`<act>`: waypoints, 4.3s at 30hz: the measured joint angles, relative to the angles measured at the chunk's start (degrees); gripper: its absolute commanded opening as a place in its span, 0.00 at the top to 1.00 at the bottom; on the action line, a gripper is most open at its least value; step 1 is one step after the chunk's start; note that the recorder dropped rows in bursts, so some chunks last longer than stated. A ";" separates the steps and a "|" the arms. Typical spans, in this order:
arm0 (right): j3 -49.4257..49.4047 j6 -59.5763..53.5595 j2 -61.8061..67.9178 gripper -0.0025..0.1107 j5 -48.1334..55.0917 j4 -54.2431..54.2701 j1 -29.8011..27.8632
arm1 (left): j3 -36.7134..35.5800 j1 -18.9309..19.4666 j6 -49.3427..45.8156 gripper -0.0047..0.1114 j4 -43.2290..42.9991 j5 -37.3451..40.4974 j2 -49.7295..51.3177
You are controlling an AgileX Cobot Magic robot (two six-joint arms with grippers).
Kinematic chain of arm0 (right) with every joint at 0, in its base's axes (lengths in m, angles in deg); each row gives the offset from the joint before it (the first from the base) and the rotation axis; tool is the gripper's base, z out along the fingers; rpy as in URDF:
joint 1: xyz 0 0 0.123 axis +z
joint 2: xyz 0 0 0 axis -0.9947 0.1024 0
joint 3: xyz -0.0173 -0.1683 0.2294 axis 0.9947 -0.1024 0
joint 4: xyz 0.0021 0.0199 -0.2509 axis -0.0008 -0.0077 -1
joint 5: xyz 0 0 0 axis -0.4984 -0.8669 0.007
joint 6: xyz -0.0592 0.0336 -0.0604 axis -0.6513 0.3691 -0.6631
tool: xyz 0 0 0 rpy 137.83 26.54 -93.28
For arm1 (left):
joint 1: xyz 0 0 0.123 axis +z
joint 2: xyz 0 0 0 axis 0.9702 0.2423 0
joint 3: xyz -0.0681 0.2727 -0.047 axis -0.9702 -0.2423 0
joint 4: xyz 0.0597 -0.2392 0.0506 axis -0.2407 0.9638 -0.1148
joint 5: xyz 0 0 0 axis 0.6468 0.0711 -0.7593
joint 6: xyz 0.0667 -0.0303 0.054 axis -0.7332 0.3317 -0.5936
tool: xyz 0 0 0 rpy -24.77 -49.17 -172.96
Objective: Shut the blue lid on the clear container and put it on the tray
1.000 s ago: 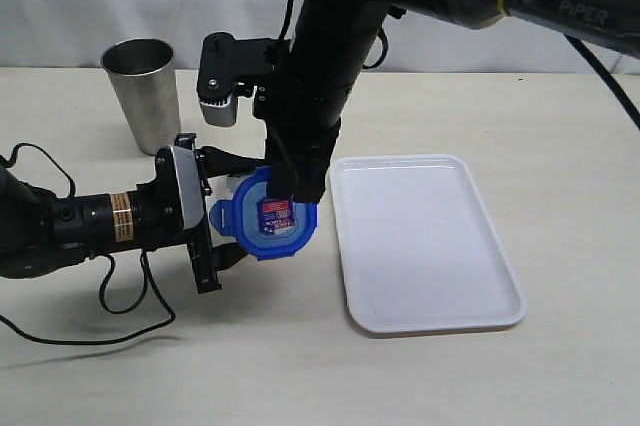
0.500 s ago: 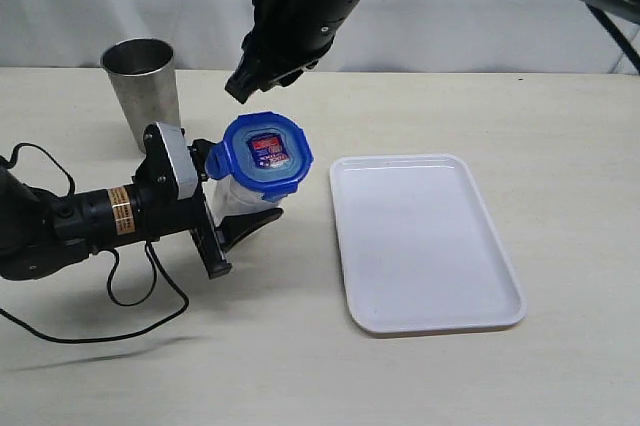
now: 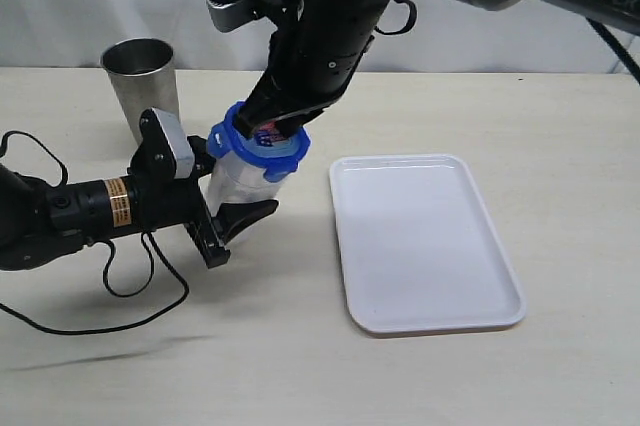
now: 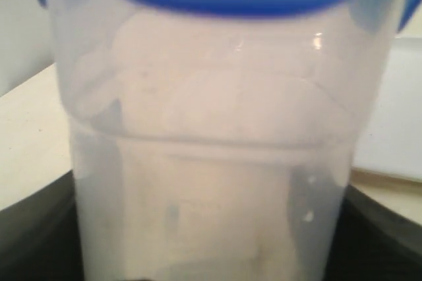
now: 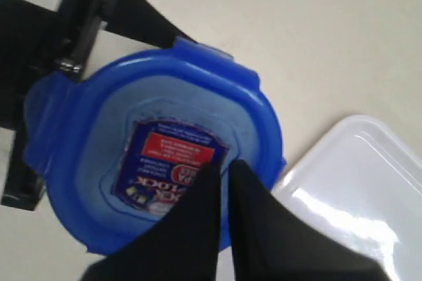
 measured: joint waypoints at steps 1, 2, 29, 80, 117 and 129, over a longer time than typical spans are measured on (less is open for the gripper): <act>-0.29 0.57 0.25 0.94 -0.24 -1.01 0.00 | 0.00 0.00 0.28 0.96 -0.23 0.23 -0.04; -0.53 0.96 0.40 0.94 -0.55 -2.12 -0.11 | 0.00 0.00 0.69 0.96 -0.42 0.37 -0.04; -1.58 1.11 -5.22 0.58 -7.04 10.00 -0.22 | -0.36 0.00 2.10 0.96 -0.26 -0.55 -0.60; -0.12 14.08 2.59 0.72 -3.17 -27.22 15.33 | -0.47 0.00 2.73 0.96 1.84 1.70 -0.60; -54.57 11.69 -49.52 0.94 -68.85 -22.15 -4.23 | -0.47 -0.09 -2.25 0.96 -1.70 -4.01 -0.80; -65.62 11.43 -68.02 0.94 -86.05 -19.72 -8.53 | 5.70 -3.69 -2.23 0.96 1.12 6.21 -6.39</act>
